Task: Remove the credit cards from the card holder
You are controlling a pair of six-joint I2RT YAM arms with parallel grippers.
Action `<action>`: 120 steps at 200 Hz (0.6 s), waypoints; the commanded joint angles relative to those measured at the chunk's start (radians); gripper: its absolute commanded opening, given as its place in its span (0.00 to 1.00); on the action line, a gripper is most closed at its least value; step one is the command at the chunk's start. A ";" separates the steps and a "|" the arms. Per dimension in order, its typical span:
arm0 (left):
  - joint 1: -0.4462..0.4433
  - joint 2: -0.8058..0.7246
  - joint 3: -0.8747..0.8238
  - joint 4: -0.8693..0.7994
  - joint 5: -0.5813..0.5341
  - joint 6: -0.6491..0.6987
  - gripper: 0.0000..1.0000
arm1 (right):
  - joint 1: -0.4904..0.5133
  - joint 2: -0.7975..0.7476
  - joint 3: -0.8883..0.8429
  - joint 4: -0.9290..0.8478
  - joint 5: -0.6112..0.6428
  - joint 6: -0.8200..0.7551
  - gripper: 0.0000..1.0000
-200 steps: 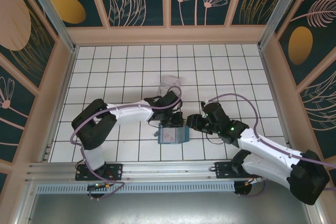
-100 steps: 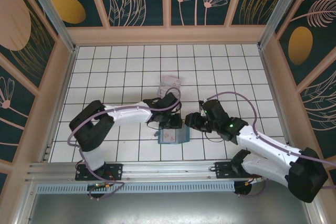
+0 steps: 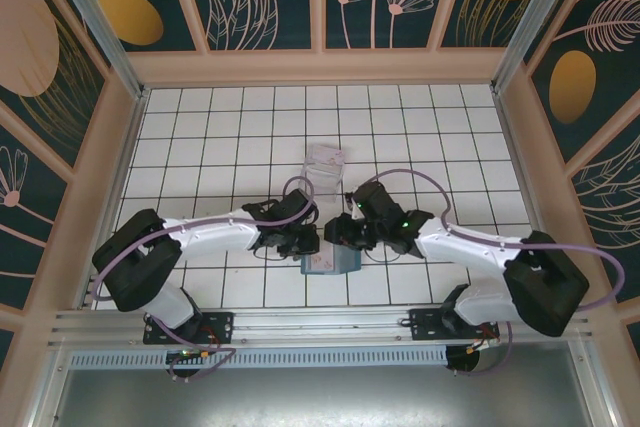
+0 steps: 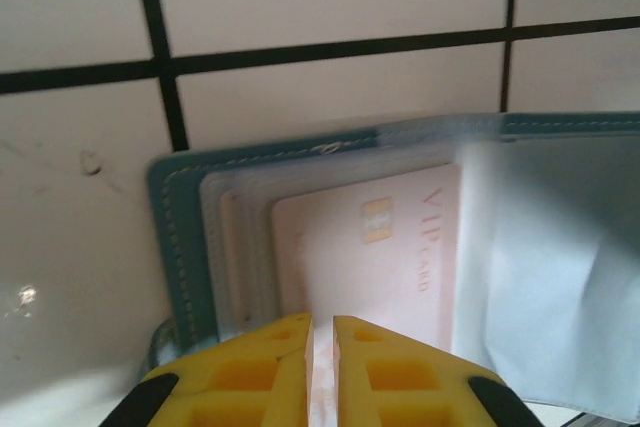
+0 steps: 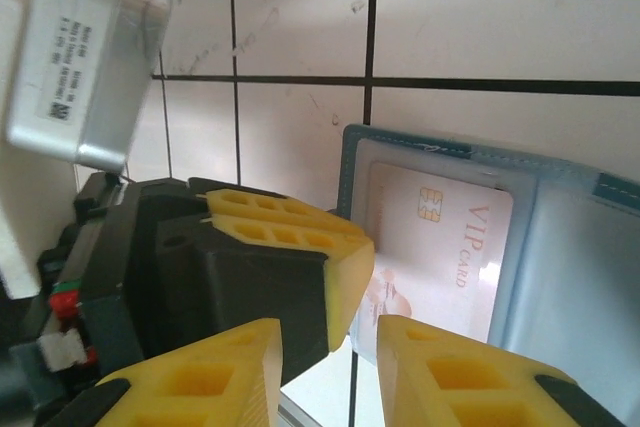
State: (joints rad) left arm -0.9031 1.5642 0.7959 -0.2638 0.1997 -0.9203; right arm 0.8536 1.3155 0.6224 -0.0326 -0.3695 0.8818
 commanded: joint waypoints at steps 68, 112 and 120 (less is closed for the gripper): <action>0.012 -0.009 -0.050 0.050 -0.011 -0.022 0.13 | 0.004 0.118 -0.069 0.122 -0.045 0.024 0.26; 0.018 -0.006 -0.055 0.032 -0.025 -0.015 0.12 | -0.008 0.130 -0.110 0.153 -0.049 0.024 0.24; 0.018 -0.009 -0.052 0.028 -0.028 -0.015 0.12 | -0.010 0.132 -0.115 0.156 -0.051 0.025 0.24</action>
State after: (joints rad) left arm -0.8928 1.5528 0.7544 -0.2268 0.1970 -0.9291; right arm 0.8543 1.4364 0.5335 0.0818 -0.4057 0.9001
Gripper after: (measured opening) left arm 0.116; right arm 0.246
